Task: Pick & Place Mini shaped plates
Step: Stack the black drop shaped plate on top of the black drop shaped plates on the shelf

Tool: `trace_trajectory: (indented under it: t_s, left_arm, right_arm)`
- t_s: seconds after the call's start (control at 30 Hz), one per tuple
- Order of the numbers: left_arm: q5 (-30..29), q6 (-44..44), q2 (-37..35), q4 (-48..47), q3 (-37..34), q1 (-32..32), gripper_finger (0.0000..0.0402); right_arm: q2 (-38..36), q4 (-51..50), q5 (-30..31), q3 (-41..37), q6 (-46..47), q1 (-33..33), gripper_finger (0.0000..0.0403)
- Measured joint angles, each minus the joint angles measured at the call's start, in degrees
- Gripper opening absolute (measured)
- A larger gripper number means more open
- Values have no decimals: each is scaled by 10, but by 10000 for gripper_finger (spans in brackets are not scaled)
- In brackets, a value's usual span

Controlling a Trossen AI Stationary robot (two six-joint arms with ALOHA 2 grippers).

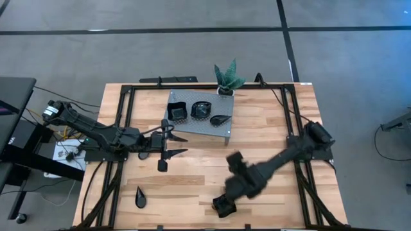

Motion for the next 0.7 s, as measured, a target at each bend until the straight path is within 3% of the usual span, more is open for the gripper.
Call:
trace_trajectory:
  t_s: [0.13,0.37,0.7]
  left_arm:
    - [0,-21,0,-11,0,0,144]
    - [0,-36,0,-12,-20,0,144]
    - [1,-64,0,-8,-22,-7,144]
  right_arm:
    - [0,-36,42,46,-113,-74,3]
    - [0,-47,57,105,-291,-188,5]
    - [0,-23,58,106,-425,-295,5]
